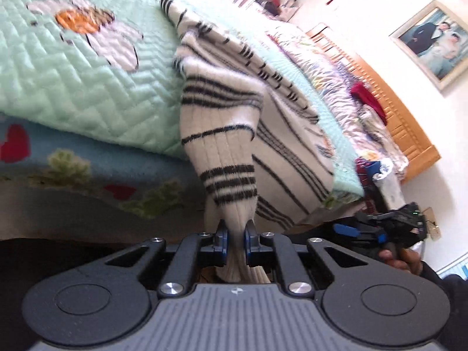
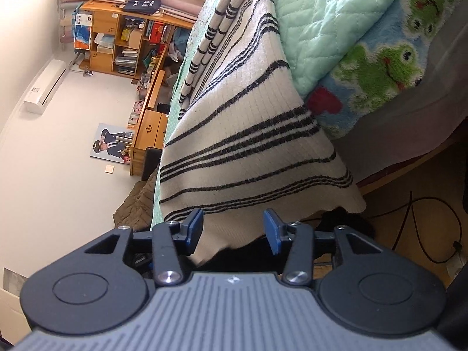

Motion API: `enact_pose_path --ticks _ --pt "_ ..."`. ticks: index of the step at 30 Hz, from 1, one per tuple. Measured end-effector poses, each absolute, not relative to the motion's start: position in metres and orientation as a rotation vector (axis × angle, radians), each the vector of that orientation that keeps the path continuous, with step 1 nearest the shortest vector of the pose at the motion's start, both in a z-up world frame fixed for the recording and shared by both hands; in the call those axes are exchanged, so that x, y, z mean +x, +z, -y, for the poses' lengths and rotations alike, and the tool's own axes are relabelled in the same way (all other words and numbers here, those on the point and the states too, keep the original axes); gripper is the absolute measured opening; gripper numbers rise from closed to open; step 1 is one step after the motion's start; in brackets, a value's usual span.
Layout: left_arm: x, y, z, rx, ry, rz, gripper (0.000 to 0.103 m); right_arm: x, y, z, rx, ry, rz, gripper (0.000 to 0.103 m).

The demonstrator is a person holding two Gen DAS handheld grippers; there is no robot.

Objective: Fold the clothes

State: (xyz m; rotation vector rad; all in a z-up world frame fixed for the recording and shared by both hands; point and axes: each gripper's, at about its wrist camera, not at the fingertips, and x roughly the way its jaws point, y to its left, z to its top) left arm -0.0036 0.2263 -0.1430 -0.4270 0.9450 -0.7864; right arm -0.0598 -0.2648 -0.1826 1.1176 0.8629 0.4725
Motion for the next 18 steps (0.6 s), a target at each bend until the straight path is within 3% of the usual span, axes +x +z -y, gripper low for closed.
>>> enact_pose_path --ticks 6,11,17,18 --pt "-0.003 -0.131 -0.263 -0.501 -0.741 -0.882 0.011 -0.055 -0.188 0.260 1.092 0.444 -0.962 0.050" --pt "-0.010 -0.132 -0.270 -0.547 -0.779 -0.880 0.008 -0.048 -0.207 0.270 1.058 0.220 -1.109 0.065" --pt "-0.016 -0.141 -0.249 -0.480 -0.745 -0.928 0.008 -0.016 -0.215 0.267 0.758 0.260 -1.178 0.067" --pt "-0.013 -0.143 -0.245 -0.458 -0.729 -0.943 0.012 -0.010 -0.215 0.265 0.689 0.277 -1.175 0.067"
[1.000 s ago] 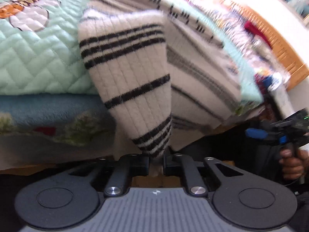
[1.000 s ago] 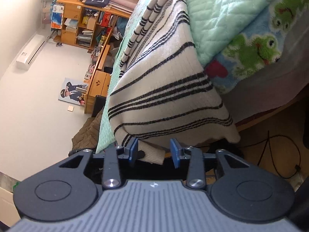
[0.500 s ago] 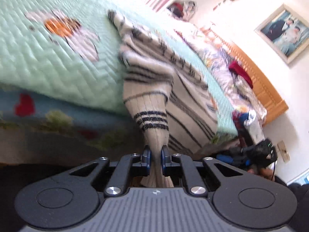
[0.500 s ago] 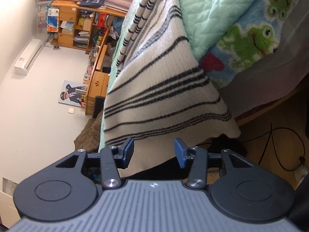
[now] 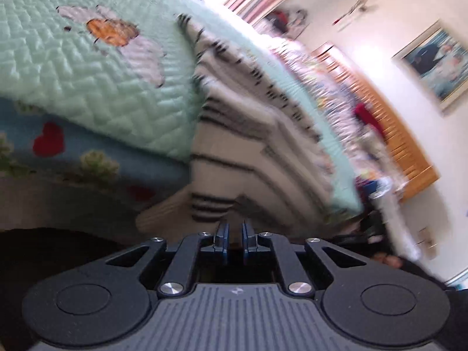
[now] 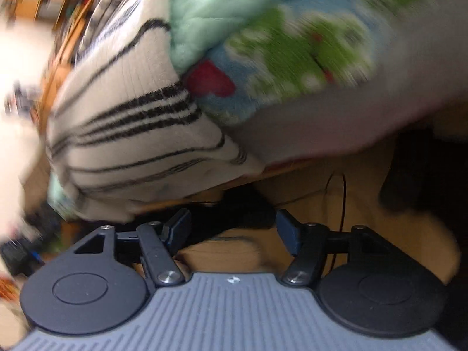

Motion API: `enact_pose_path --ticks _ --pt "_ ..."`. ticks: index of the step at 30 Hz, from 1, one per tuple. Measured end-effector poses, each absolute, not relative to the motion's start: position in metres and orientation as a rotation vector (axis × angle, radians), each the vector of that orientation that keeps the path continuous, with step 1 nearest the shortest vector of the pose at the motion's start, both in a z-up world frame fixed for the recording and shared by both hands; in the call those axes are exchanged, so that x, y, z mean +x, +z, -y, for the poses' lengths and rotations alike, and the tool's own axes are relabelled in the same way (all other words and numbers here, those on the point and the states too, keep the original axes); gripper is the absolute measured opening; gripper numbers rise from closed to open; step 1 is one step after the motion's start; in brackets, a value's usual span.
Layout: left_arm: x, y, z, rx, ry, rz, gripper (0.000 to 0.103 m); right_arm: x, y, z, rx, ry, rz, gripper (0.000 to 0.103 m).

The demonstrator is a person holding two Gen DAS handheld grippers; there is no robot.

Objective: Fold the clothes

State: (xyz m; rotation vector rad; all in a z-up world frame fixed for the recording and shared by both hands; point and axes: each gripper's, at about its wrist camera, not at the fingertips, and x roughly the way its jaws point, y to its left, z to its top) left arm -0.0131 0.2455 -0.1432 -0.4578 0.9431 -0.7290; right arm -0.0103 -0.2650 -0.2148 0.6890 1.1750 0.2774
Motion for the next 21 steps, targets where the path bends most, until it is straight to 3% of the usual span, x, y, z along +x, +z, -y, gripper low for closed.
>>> enact_pose_path --ticks 5,7,10,14,15,16,17,19,21 --pt "0.003 -0.144 -0.221 -0.337 -0.696 -0.991 0.047 0.010 -0.226 0.258 0.478 0.415 -1.099 0.074" --pt "0.005 -0.142 -0.209 -0.246 -0.678 -0.993 0.069 0.013 -0.233 0.255 0.449 0.472 -1.056 0.074" --pt "0.008 -0.143 -0.196 -0.153 -0.656 -1.004 0.076 0.015 -0.249 0.249 0.388 0.499 -1.014 0.073" --pt "0.016 -0.157 -0.184 -0.113 -0.639 -1.044 0.077 0.022 -0.268 0.242 0.400 0.540 -1.016 0.069" --pt "0.016 -0.161 -0.180 -0.115 -0.644 -1.053 0.073 0.025 -0.270 0.240 0.426 0.558 -1.052 0.048" --pt "0.016 -0.164 -0.177 -0.117 -0.656 -1.060 0.060 0.027 -0.272 0.239 0.460 0.567 -1.100 0.010" --pt "0.016 -0.167 -0.173 -0.114 -0.674 -1.067 0.050 0.027 -0.270 0.239 0.479 0.570 -1.127 0.008" --pt "0.014 -0.169 -0.166 -0.092 -0.701 -1.076 0.007 0.020 -0.259 0.240 0.504 0.570 -1.146 0.007" --pt "0.010 -0.166 -0.169 -0.119 -0.741 -1.063 0.007 0.007 -0.241 0.247 0.565 0.560 -1.136 0.007"
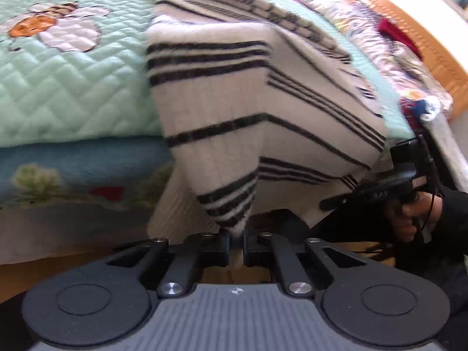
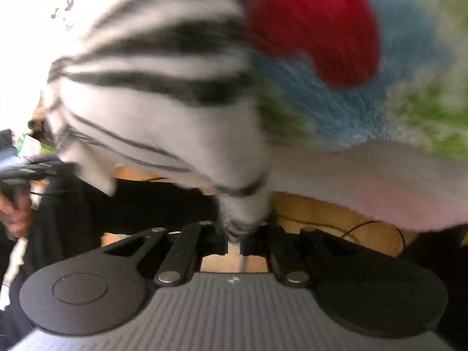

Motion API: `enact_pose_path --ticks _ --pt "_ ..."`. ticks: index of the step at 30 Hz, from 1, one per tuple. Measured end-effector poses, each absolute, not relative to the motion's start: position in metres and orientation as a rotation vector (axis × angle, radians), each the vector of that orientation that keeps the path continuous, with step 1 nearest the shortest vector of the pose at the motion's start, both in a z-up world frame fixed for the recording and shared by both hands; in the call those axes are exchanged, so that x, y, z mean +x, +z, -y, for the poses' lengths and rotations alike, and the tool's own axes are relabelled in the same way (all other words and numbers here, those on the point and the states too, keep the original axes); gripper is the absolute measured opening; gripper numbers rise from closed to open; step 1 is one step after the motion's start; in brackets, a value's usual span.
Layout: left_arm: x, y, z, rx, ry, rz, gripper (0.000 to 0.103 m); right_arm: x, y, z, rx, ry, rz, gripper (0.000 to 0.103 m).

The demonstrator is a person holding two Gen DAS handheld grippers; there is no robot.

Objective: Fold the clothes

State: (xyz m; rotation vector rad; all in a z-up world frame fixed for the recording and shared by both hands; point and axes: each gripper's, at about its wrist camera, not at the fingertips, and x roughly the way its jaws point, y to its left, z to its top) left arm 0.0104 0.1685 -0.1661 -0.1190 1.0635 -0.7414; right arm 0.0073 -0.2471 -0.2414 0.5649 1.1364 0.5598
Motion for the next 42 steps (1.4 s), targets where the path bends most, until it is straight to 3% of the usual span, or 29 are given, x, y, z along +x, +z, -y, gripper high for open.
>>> enact_pose_path --ticks 5,11,15,18,24,29,31,35,37,39,42 --pt "0.000 -0.153 -0.187 -0.255 -0.797 -1.014 0.007 -0.052 -0.190 0.280 0.797 0.554 -1.068 0.007" --pt "-0.024 -0.131 -0.235 -0.611 -0.853 -0.815 0.006 -0.116 -0.130 0.348 1.074 0.507 -0.802 0.007" --pt "-0.043 -0.113 -0.255 -0.761 -0.867 -0.692 0.006 -0.130 -0.093 0.374 1.156 0.541 -0.636 0.006" --pt "-0.045 -0.116 -0.261 -0.770 -0.826 -0.700 0.007 -0.136 -0.072 0.384 1.160 0.560 -0.562 0.006" --pt "-0.051 -0.158 -0.269 -0.756 -0.680 -0.844 0.007 -0.139 -0.092 0.356 1.179 0.462 -0.652 0.006" --pt "-0.058 -0.156 -0.284 -0.787 -0.670 -0.813 0.005 -0.162 -0.122 0.338 1.258 0.415 -0.702 0.005" --pt "-0.056 -0.152 -0.284 -0.764 -0.655 -0.819 0.015 -0.167 -0.129 0.335 1.273 0.413 -0.712 0.005" --pt "-0.043 -0.152 -0.274 -0.712 -0.600 -0.876 0.022 -0.158 -0.137 0.326 1.290 0.416 -0.718 0.005" --pt "-0.031 -0.153 -0.265 -0.671 -0.557 -0.916 0.043 -0.154 -0.134 0.322 1.285 0.435 -0.704 0.005" --pt "-0.018 -0.151 -0.253 -0.580 -0.542 -0.940 0.056 -0.148 -0.130 0.317 1.276 0.457 -0.687 0.005" --pt "-0.003 -0.153 -0.238 -0.445 -0.554 -0.989 0.064 -0.144 -0.113 0.313 1.259 0.490 -0.659 0.005"
